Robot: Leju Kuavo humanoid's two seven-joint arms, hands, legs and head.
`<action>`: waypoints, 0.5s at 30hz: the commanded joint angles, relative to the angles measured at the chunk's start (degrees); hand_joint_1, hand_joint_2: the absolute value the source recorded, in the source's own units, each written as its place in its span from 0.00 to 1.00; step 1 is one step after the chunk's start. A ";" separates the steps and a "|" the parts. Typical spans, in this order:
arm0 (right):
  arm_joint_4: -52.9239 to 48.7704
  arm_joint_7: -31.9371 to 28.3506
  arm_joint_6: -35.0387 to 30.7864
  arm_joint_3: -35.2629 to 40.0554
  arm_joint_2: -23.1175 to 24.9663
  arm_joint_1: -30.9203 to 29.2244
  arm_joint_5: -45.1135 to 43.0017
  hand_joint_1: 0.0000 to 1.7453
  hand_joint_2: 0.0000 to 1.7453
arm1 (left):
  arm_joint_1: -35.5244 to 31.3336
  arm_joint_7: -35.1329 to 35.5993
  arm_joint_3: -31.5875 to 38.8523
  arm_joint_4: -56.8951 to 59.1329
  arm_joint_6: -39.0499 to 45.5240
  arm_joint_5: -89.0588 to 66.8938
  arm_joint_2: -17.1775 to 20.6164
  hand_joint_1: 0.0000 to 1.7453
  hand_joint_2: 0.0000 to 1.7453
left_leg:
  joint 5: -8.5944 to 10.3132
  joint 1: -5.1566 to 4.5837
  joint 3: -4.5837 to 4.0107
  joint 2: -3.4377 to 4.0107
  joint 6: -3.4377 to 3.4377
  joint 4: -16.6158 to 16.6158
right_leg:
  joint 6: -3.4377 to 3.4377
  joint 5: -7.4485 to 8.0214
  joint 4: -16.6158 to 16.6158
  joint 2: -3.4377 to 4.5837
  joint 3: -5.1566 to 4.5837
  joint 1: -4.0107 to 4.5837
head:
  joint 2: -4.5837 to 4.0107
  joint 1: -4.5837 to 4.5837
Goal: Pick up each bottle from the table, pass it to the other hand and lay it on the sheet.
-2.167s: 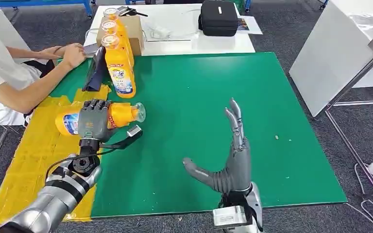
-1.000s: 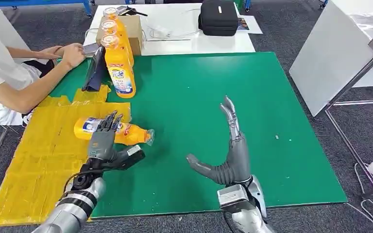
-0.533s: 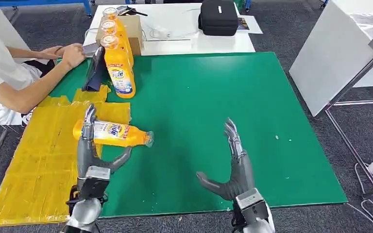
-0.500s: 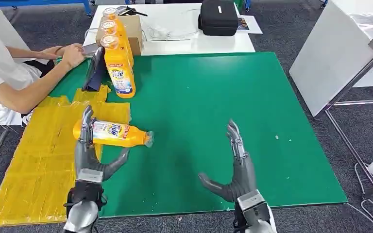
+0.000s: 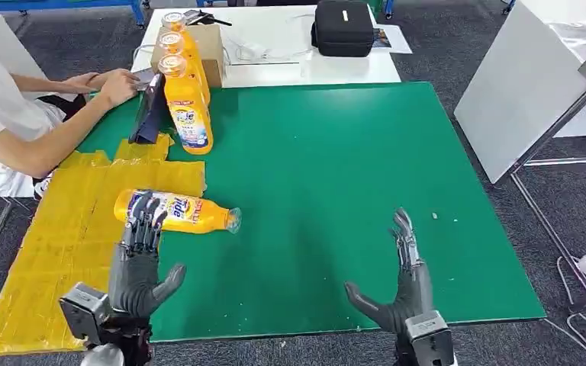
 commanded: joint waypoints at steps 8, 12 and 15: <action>3.27 0.38 0.20 -5.51 2.86 -0.46 -1.91 0.00 1.00 | 0.40 3.44 0.98 8.15 -6.83 1.17 2.48 0.00 1.00 | -0.17 0.07 0.44 -0.01 -0.08 -0.06 | -0.17 -0.16 -0.06 0.21 0.43 0.04 | 0.00 0.00; 5.25 0.56 0.09 -5.41 3.60 -1.91 -1.65 0.00 1.00 | -1.06 4.51 0.19 9.89 -6.70 -0.62 2.51 0.00 1.00 | -0.17 0.09 0.51 -0.03 -0.08 -0.09 | -0.19 -0.16 -0.09 0.21 0.49 0.06 | 0.00 0.00; 6.68 1.06 0.41 -4.83 3.64 -2.96 -1.14 0.00 1.00 | -2.36 4.84 -0.40 11.29 -5.52 -2.83 2.31 0.00 1.00 | -0.16 0.08 0.50 -0.03 -0.08 -0.08 | -0.19 -0.15 -0.08 0.22 0.49 0.05 | 0.00 -0.02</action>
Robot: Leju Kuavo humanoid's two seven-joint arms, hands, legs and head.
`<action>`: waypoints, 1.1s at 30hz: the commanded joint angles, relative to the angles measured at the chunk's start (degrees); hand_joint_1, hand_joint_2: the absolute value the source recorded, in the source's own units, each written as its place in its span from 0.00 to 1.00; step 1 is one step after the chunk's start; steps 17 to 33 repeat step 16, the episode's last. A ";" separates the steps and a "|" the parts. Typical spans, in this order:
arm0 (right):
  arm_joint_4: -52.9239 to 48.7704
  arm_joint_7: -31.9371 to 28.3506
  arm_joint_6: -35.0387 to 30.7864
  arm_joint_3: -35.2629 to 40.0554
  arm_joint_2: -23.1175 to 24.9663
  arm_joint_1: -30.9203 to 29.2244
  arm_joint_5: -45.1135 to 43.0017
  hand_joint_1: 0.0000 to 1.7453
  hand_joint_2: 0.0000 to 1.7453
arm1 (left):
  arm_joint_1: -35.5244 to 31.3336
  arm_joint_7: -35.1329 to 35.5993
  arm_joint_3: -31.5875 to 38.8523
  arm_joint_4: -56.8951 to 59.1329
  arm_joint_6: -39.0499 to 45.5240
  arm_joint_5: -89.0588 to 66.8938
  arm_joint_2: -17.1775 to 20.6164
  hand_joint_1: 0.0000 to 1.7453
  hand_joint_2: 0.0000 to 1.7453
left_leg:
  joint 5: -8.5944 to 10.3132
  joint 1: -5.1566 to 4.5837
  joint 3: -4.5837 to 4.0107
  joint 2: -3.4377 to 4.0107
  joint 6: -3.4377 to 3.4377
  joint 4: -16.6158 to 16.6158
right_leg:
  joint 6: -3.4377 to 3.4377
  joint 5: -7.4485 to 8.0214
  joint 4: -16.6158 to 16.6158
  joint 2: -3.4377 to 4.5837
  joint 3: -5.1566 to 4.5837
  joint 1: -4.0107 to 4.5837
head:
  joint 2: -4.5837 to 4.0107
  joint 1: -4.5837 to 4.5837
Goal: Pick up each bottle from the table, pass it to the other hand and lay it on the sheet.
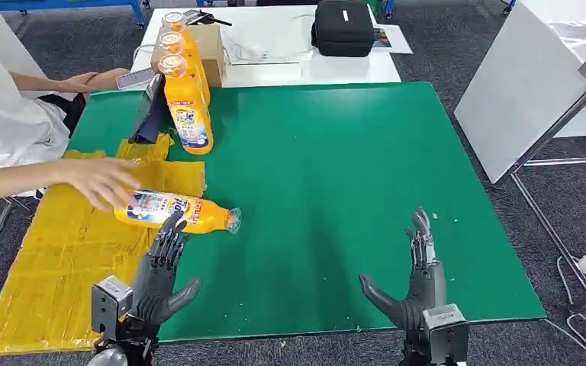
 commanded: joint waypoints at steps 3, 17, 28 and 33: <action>6.81 1.56 -0.34 0.06 2.02 -3.61 2.20 0.00 1.00 | -3.59 -0.11 -1.49 5.86 2.34 -4.70 0.67 0.00 1.00 | -0.10 0.08 0.41 -0.06 -0.07 -0.08 | -0.17 -0.10 -0.09 0.16 0.42 0.05 | 0.00 0.02; 5.68 2.74 -2.09 2.35 2.10 -2.86 3.85 0.00 0.00 | -3.09 -0.58 -1.87 4.21 5.84 -8.84 -0.46 0.00 1.00 | -0.07 0.05 0.24 -0.03 -0.04 -0.03 | -0.10 -0.06 -0.04 0.11 0.25 0.03 | 0.00 0.02; 5.68 2.74 -2.09 2.35 2.10 -2.86 3.85 0.00 0.00 | -3.09 -0.58 -1.87 4.21 5.84 -8.84 -0.46 0.00 1.00 | -0.07 0.05 0.24 -0.03 -0.04 -0.03 | -0.10 -0.06 -0.04 0.11 0.25 0.03 | 0.00 0.02; 5.68 2.74 -2.09 2.35 2.10 -2.86 3.85 0.00 0.00 | -3.09 -0.58 -1.87 4.21 5.84 -8.84 -0.46 0.00 1.00 | -0.07 0.05 0.24 -0.03 -0.04 -0.03 | -0.10 -0.06 -0.04 0.11 0.25 0.03 | 0.00 0.02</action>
